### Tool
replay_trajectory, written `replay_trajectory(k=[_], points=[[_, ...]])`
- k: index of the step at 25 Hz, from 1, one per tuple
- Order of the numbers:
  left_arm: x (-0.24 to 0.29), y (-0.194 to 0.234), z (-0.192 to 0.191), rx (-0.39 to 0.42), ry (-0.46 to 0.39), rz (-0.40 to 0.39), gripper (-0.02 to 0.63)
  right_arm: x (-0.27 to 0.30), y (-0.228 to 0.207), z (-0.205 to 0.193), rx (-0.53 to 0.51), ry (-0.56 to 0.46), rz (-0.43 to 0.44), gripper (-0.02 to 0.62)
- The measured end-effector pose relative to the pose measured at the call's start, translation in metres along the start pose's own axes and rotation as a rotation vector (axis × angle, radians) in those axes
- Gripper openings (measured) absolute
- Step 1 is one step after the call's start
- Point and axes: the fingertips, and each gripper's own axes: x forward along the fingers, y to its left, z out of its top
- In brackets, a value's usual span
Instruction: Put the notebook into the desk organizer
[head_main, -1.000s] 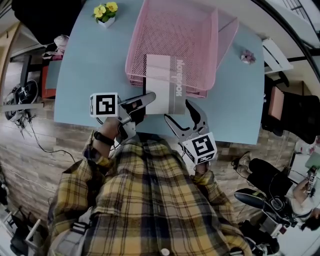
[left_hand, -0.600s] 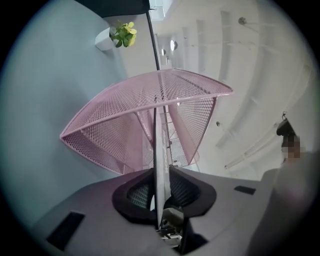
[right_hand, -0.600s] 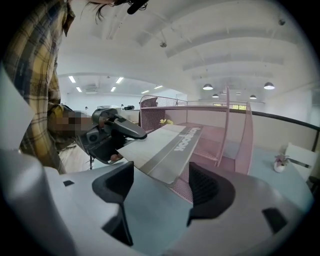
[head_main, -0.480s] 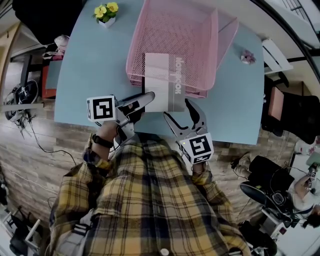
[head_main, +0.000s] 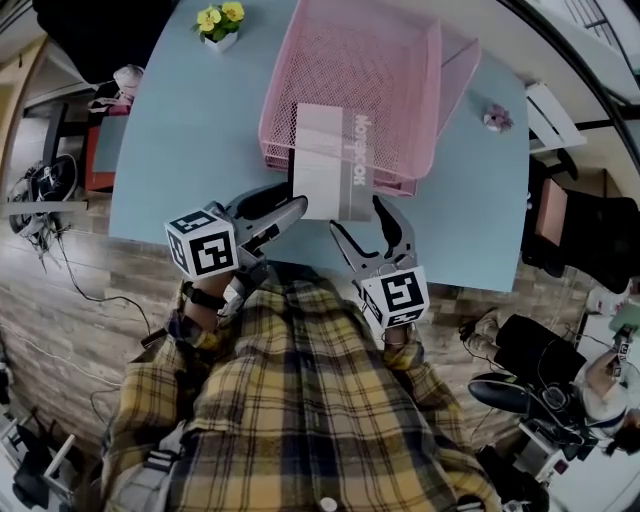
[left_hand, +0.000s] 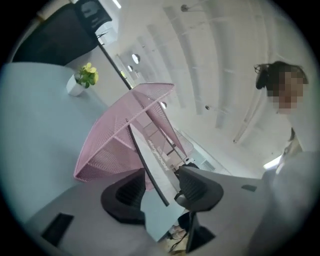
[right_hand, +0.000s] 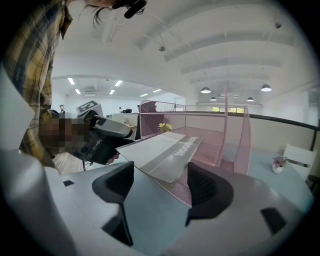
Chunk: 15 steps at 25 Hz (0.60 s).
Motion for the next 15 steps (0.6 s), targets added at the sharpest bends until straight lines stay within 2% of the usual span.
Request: replay_trajectory(k=[7, 13, 15], points=[[-0.014, -0.013, -0.006, 0.262, -0.009, 0.041, 0.206, -0.005, -0.001, 0.002, 0.007, -0.016, -0.021, 0.325], [-0.018, -0.013, -0.022, 0.526, 0.074, 0.129, 0.204, -0.006, -0.002, 0.003, 0.037, -0.020, -0.027, 0.324], [-0.017, -0.013, -0.024, 0.614, 0.085, 0.163, 0.181, -0.007, -0.002, 0.003, 0.046, -0.020, -0.026, 0.324]])
